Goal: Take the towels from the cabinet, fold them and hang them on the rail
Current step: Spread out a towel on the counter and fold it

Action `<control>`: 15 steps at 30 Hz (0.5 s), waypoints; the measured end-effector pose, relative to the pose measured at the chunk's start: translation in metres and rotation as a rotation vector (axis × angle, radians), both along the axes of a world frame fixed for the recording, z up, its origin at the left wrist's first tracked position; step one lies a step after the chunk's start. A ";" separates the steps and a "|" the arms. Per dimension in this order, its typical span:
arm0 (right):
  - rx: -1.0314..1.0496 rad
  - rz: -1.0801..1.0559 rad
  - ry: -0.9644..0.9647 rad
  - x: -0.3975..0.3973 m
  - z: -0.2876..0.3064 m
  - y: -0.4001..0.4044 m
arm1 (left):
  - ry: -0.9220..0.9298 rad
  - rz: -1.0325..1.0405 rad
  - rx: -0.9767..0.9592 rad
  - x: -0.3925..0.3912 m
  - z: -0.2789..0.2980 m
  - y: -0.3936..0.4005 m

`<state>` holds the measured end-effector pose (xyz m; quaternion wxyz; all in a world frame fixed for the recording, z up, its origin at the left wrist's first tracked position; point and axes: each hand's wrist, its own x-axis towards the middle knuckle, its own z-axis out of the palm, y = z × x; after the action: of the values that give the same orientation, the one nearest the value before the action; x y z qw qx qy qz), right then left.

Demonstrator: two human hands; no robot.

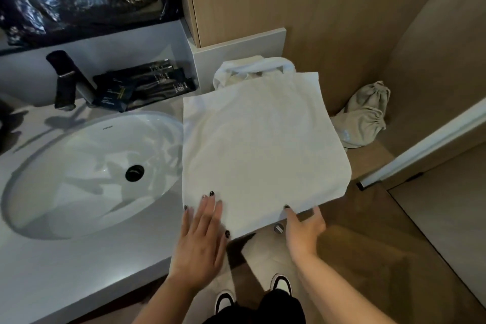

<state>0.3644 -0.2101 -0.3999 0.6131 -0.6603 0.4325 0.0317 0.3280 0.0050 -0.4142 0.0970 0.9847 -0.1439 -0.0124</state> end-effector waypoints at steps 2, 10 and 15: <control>0.465 -0.148 0.060 -0.003 -0.002 0.013 | 0.003 -0.088 0.043 0.000 -0.003 -0.008; 0.799 -0.373 -0.068 -0.014 0.001 -0.005 | -0.021 -0.146 -0.011 0.001 -0.012 0.016; 0.757 -0.399 -0.159 -0.020 0.020 -0.023 | -0.077 -0.171 -0.159 0.000 -0.002 0.033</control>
<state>0.3448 -0.2334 -0.3794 0.8374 -0.2928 0.4612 0.0180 0.3283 0.0381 -0.4167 0.1676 0.9578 -0.2317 0.0289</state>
